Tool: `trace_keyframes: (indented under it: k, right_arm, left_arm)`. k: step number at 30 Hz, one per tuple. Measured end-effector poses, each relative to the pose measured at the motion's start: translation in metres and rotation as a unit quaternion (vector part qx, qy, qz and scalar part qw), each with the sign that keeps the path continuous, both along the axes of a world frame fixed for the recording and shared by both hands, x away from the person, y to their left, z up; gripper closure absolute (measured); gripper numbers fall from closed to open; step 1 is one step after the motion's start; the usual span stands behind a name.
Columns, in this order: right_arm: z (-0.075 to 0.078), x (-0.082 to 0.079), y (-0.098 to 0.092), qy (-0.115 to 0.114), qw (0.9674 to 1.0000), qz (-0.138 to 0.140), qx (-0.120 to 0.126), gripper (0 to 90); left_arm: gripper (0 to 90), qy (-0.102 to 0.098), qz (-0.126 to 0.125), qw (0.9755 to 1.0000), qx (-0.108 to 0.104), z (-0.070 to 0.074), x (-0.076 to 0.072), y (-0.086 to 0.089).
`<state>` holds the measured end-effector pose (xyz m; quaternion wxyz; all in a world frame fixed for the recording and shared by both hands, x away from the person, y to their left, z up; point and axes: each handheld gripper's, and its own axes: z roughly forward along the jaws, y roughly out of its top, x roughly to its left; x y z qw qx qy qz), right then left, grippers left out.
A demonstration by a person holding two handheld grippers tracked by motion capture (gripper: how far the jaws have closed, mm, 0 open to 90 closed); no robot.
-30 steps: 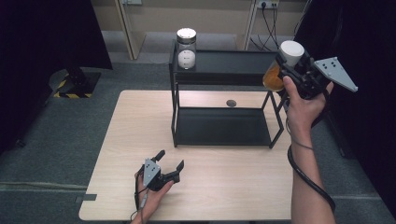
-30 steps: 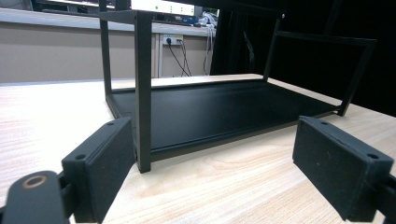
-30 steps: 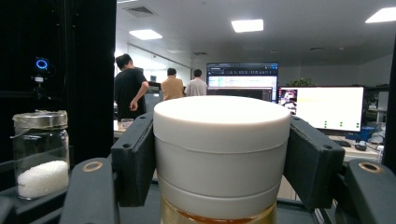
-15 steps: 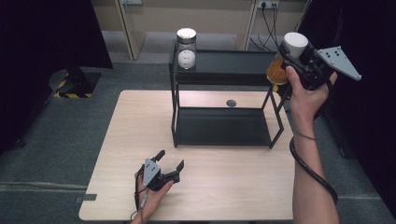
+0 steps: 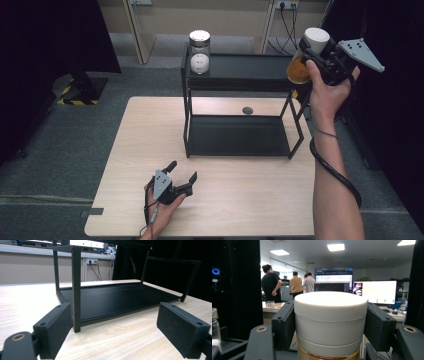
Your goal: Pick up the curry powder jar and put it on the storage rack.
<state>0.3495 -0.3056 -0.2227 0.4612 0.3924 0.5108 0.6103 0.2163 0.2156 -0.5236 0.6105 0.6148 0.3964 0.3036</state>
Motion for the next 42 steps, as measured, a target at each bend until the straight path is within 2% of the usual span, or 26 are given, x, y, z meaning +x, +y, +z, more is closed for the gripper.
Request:
trace_keyframes:
  k: [13, 19, 25, 36, 38, 42]
  right_arm:
    - [0.012, 0.018, 0.002, 0.013, 0.9998, -0.015, -0.005, 33.8]
    - [0.013, 0.03, 0.004, 0.026, 0.9994, -0.02, -0.005, 33.8]
    - [0.011, 0.037, 0.004, 0.027, 0.9993, -0.027, -0.002, 33.8]
    - [0.015, 0.051, 0.013, 0.036, 0.9987, -0.031, -0.019, 33.8]
    - [0.014, 0.053, 0.014, 0.035, 0.9988, -0.03, -0.017, 33.8]
    - [0.014, 0.057, 0.02, 0.04, 0.9983, -0.032, -0.028, 33.7]
  left_arm:
    - [12.7, 0.0, 0.0, 1.0, 0.0, 0.0, 0.0, 0.0]
    - [12.7, -0.002, -0.002, 1.0, 0.002, 0.0, 0.0, 0.0]
    - [12.6, -0.003, -0.003, 1.0, 0.003, 0.0, 0.0, 0.001]
    - [12.6, -0.001, -0.002, 1.0, 0.001, 0.0, 0.0, 0.0]
    - [12.6, -0.001, -0.002, 1.0, 0.001, 0.0, 0.0, 0.0]
    - [12.6, -0.002, -0.002, 1.0, 0.002, 0.0, 0.0, 0.0]
